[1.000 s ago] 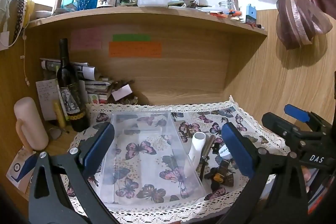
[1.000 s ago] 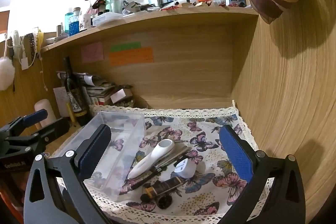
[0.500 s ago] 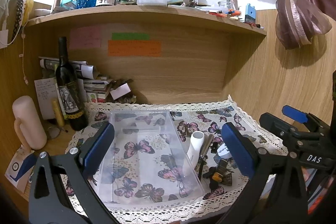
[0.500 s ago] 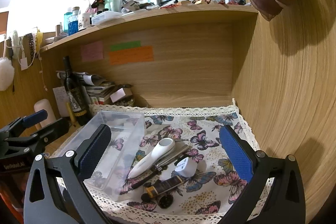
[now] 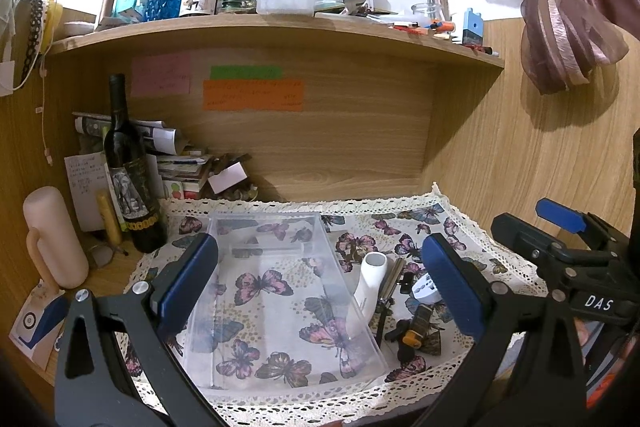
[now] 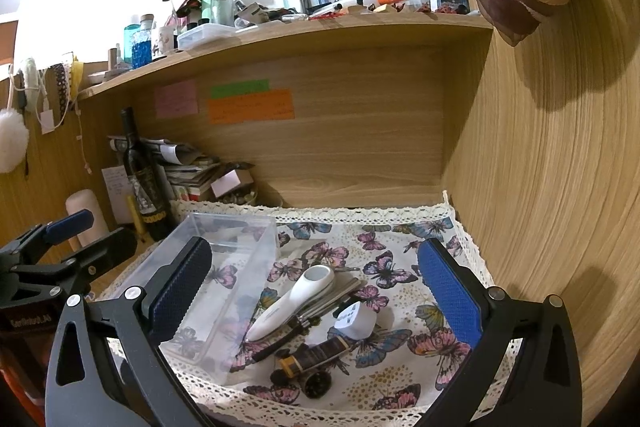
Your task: Organize rigid objects
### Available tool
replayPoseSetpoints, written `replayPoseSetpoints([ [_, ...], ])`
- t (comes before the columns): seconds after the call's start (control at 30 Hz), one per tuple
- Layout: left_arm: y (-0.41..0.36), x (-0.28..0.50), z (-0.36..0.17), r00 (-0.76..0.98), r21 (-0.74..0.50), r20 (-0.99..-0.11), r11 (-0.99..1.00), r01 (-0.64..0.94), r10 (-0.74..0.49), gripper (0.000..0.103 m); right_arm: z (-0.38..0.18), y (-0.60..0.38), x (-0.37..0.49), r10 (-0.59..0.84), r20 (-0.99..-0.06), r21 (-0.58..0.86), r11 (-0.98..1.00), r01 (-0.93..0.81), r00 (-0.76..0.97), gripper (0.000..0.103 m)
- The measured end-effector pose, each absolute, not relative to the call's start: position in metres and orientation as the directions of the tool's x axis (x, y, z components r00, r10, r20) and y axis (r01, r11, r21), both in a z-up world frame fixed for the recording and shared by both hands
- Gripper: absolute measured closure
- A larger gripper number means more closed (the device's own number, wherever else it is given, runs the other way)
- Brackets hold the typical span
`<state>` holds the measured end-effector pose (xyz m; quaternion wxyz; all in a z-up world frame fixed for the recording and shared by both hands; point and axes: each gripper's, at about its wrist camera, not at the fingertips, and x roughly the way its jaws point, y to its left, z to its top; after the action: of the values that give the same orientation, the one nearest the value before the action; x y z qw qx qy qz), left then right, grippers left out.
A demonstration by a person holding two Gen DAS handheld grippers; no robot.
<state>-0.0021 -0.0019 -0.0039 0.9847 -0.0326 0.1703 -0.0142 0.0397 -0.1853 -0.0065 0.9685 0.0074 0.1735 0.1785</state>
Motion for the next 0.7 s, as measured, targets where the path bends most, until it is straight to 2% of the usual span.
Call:
replayPoseSetpoints([
  [0.7,-0.0039,-0.0024,-0.0042,0.942,-0.073,-0.332,0.997,0.034,-0.057,0.0,-0.007,-0.1839,0.039,0.347,-0.336,0.074,0.937,-0.343,0.876,0.0],
])
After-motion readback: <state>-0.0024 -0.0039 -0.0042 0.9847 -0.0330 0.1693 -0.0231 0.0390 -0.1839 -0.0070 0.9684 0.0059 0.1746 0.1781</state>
